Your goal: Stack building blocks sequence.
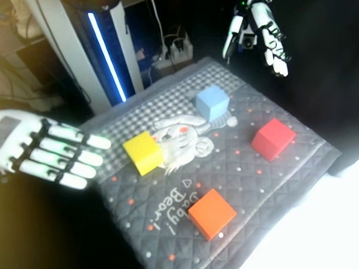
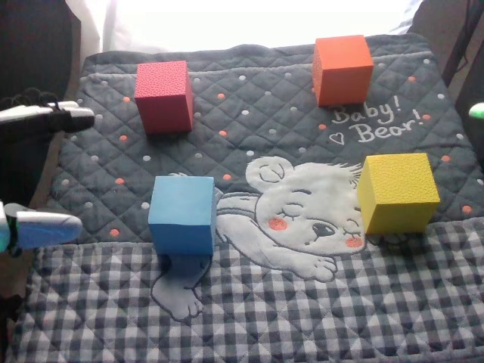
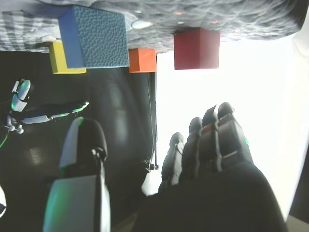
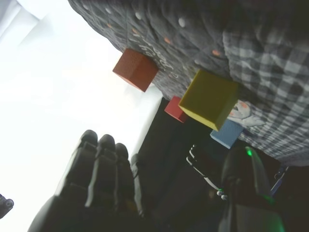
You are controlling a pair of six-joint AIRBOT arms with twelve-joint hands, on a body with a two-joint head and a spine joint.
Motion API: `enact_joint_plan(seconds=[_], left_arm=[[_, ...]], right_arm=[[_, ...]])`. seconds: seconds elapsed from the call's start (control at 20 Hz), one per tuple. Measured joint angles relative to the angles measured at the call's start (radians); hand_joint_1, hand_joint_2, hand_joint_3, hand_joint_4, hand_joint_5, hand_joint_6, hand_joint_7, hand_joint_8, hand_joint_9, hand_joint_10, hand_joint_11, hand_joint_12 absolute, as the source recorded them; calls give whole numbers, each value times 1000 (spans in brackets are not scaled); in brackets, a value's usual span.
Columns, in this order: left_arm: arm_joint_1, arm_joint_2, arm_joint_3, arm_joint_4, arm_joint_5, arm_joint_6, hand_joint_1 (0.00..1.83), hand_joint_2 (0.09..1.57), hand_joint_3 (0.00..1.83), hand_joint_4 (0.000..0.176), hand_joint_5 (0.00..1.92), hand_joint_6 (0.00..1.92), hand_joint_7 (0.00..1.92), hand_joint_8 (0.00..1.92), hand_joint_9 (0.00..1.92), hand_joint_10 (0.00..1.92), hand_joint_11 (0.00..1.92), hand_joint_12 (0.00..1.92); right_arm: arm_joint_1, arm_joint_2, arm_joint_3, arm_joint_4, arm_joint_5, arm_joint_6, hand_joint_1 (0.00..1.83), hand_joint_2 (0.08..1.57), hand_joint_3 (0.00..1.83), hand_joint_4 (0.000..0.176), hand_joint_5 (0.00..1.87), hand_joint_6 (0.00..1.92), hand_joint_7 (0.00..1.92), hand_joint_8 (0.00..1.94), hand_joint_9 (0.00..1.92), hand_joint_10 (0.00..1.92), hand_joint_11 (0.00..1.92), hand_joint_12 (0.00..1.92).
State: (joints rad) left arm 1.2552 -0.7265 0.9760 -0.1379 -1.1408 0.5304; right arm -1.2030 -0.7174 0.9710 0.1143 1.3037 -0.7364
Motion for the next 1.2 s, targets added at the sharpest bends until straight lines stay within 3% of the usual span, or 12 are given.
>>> enact_joint_plan(seconds=[0.05, 0.1, 0.2, 0.3, 0.35, 0.45, 0.6, 0.95, 1.0, 1.1, 1.15, 1.2], left_arm=[[-37, 0, 5, 33, 32, 5, 828, 908, 0, 101, 276, 0, 131, 1, 63, 3, 0, 461], [-95, 0, 14, 87, 75, 16, 803, 873, 0, 115, 255, 0, 116, 1, 51, 0, 0, 423], [-226, -19, 39, 194, 154, 17, 780, 808, 0, 126, 223, 0, 69, 4, 23, 4, 0, 256], [-321, -39, 51, 295, 242, 16, 744, 766, 0, 150, 198, 1, 80, 2, 57, 9, 0, 397], [-363, -56, 63, 359, 282, -12, 712, 739, 0, 171, 168, 0, 54, 1, 40, 3, 0, 370], [-420, -92, 90, 468, 355, -80, 717, 730, 0, 176, 133, 1, 13, 2, 1, 0, 0, 144], [-486, -126, 112, 597, 479, -103, 781, 686, 1, 176, 190, 1, 73, 1, 86, 7, 0, 603], [-555, -195, 142, 776, 637, -146, 769, 756, 6, 176, 252, 3, 231, 11, 170, 16, 0, 735], [-562, -206, 150, 780, 653, -147, 798, 770, 3, 170, 294, 6, 283, 11, 212, 18, 0, 797], [-576, -225, 158, 815, 691, -147, 878, 807, 0, 109, 458, 11, 461, 16, 352, 27, 0, 1114], [-579, -239, 160, 828, 702, -147, 925, 832, 2, 59, 590, 12, 621, 23, 497, 49, 104, 1191], [-584, -252, 164, 843, 713, -147, 951, 887, 3, 45, 646, 5, 697, 19, 559, 47, 125, 1217]], right_arm=[[11, 0, 0, -7, -2, 0, 551, 1140, 2, 137, 269, 2, 79, 0, 106, 4, 0, 344], [16, 0, 0, -10, 4, 0, 543, 1135, 0, 161, 262, 0, 79, 0, 113, 5, 0, 330], [16, 0, 0, -13, 4, 0, 617, 1140, 0, 155, 282, 2, 72, 0, 107, 1, 0, 370], [16, 0, 0, -12, 3, 0, 560, 1139, 0, 155, 294, 1, 83, 1, 123, 2, 0, 425], [16, 0, 0, -11, 3, 0, 520, 1135, 0, 172, 288, 0, 88, 2, 130, 4, 0, 442], [16, 0, 0, -13, 3, 0, 490, 1126, 0, 176, 280, 0, 96, 2, 135, 3, 0, 478], [16, 0, 0, -13, 1, 0, 479, 1139, 1, 176, 272, 2, 105, 1, 91, 11, 0, 217], [16, 0, 0, -10, 0, 0, 467, 1161, 0, 176, 297, 1, 128, 1, 125, 2, 0, 330], [16, -2, 0, -12, 1, 0, 477, 1160, 0, 176, 301, 0, 133, 0, 152, 3, 0, 380], [16, -6, 0, -13, 1, 1, 468, 1156, 0, 176, 298, 0, 131, 2, 148, 6, 0, 401], [16, -10, 0, -11, 0, 0, 462, 1158, 1, 176, 295, 0, 138, 2, 154, 6, 0, 347], [16, -11, 0, -11, 0, 0, 469, 1160, 1, 176, 296, 0, 141, 1, 159, 4, 0, 352]])
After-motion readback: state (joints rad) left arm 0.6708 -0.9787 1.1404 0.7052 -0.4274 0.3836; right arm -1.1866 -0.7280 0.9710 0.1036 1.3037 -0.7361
